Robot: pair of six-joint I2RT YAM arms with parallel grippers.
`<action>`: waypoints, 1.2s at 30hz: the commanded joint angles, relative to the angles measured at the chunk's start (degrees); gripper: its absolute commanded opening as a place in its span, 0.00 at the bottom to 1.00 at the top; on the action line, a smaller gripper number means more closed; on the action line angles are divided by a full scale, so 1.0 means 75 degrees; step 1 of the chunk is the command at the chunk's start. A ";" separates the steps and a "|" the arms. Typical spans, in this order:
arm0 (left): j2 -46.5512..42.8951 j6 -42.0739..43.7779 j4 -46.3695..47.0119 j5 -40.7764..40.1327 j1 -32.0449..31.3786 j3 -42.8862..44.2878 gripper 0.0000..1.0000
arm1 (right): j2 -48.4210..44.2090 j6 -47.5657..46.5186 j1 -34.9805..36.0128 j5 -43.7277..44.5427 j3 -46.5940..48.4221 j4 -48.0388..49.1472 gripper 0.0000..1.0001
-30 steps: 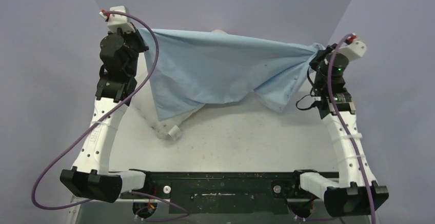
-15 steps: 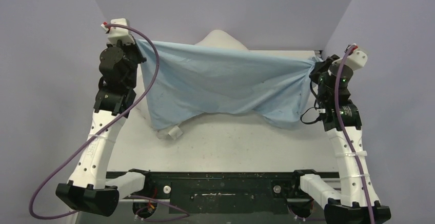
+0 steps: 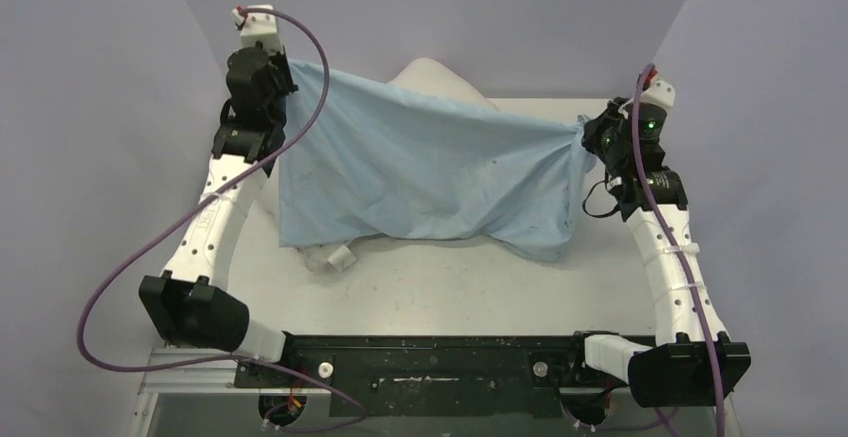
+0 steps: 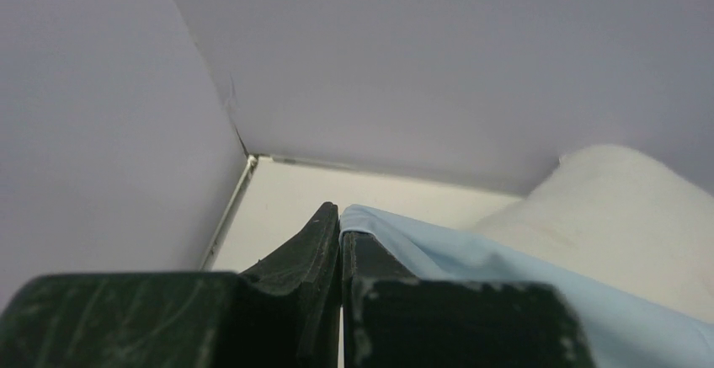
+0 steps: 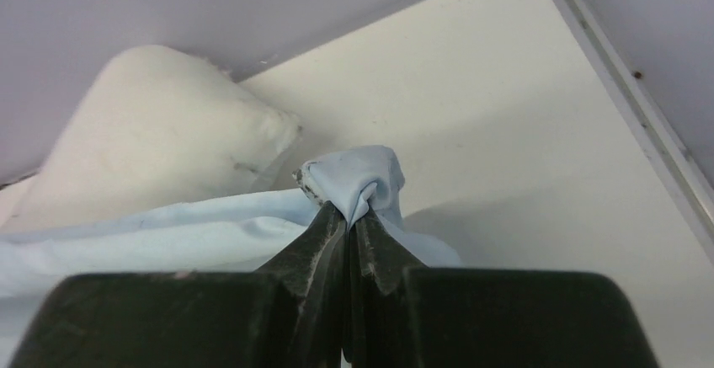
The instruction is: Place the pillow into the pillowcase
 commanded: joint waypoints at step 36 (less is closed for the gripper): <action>0.1965 0.0814 0.0474 0.0128 0.0938 0.1539 0.27 | -0.1288 0.1949 0.1267 -0.3969 -0.1824 0.1048 0.47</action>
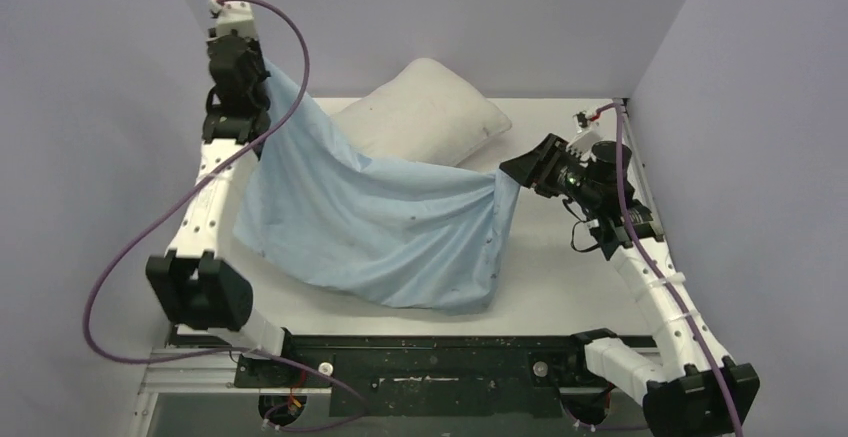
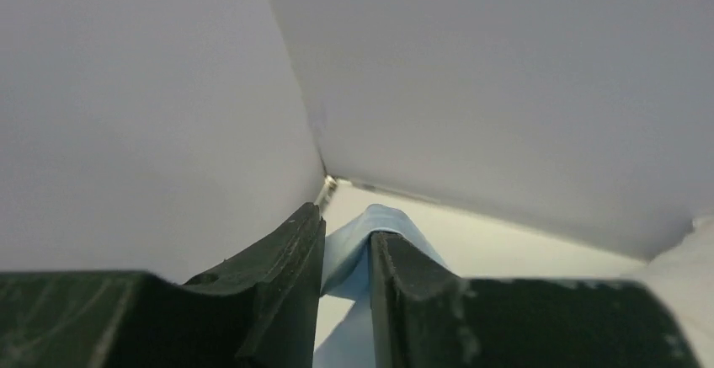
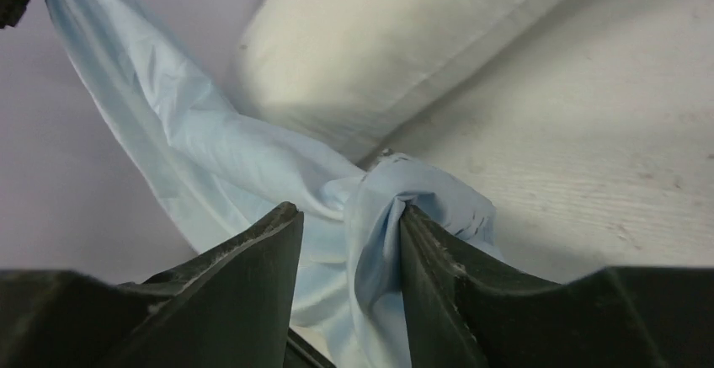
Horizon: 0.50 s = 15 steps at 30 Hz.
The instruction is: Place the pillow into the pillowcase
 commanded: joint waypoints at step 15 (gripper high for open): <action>0.0546 -0.0580 -0.2908 0.0586 -0.1457 0.0583 0.76 | 0.1413 -0.1070 0.0114 0.2949 0.0457 -0.1262 0.77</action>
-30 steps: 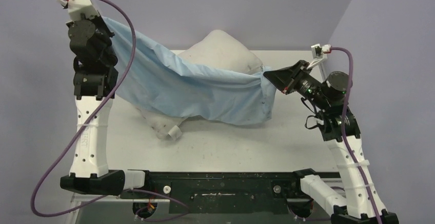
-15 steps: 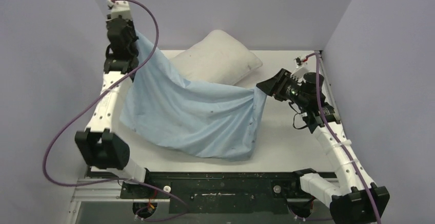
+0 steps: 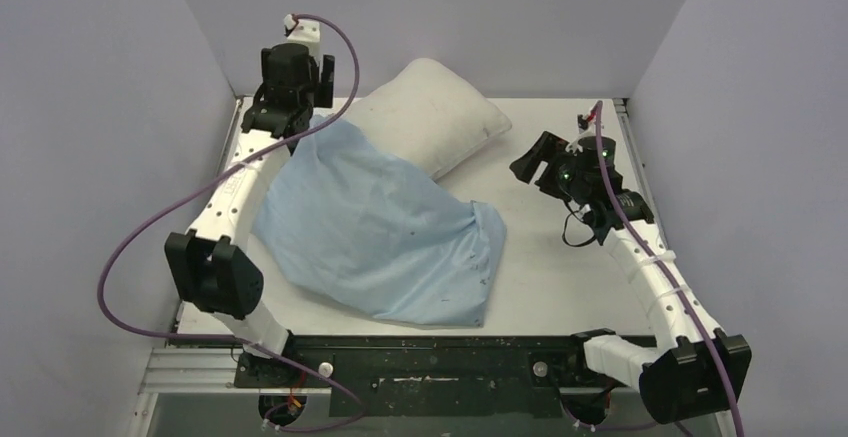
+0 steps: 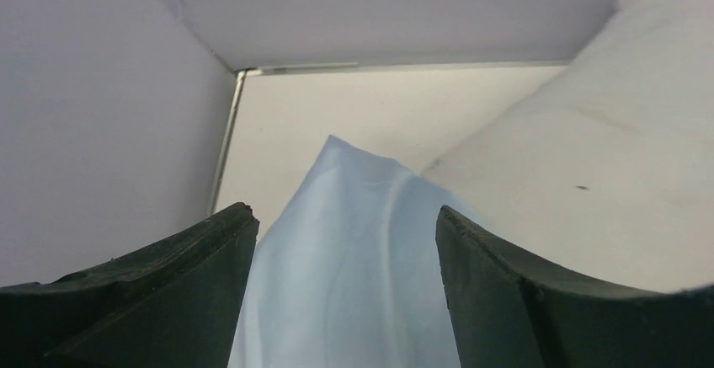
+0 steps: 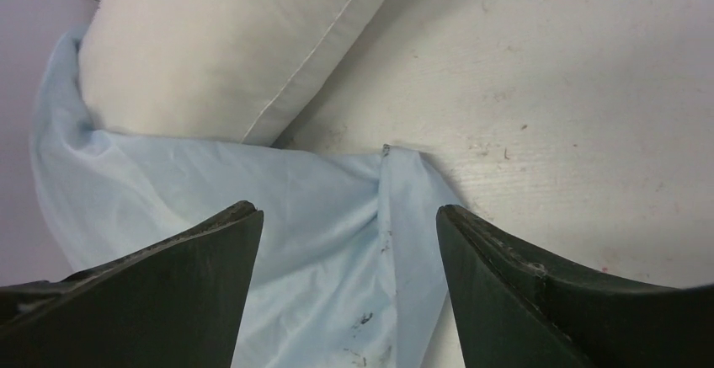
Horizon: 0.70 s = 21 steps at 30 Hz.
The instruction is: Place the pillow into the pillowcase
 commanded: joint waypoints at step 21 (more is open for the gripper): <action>-0.2391 -0.4298 0.1477 0.3421 0.1072 -0.4846 0.71 | 0.5564 -0.1280 0.2912 0.4533 0.2292 -0.0195 0.55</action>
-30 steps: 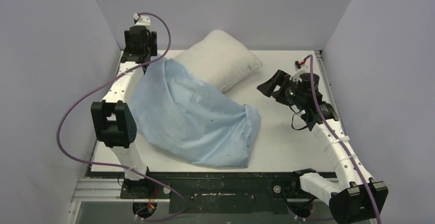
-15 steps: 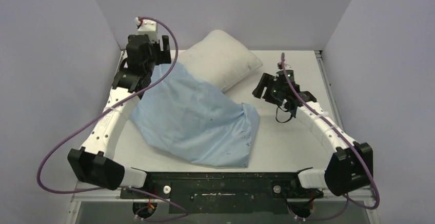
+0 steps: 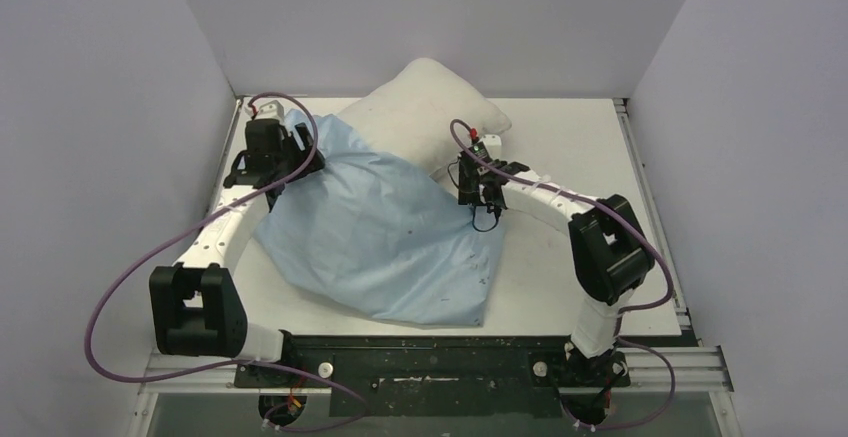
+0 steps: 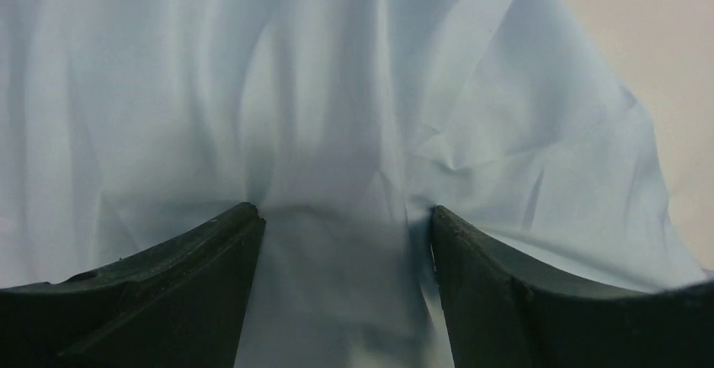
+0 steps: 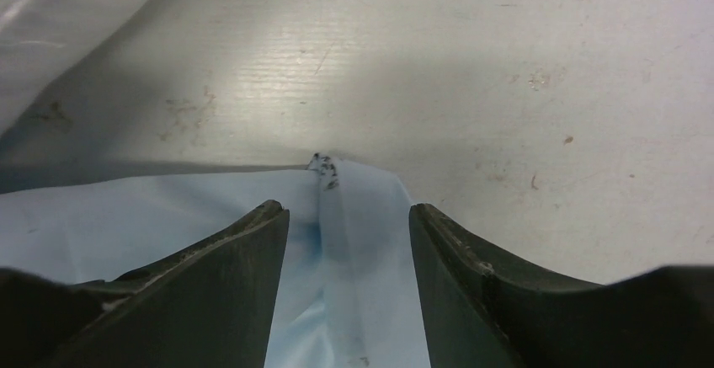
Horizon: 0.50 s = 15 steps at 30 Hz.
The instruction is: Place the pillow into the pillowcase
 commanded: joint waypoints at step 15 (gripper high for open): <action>-0.0025 -0.0550 0.0866 -0.0181 0.0107 -0.0661 0.71 | 0.0004 -0.0417 -0.0625 0.0773 0.0103 0.0006 0.00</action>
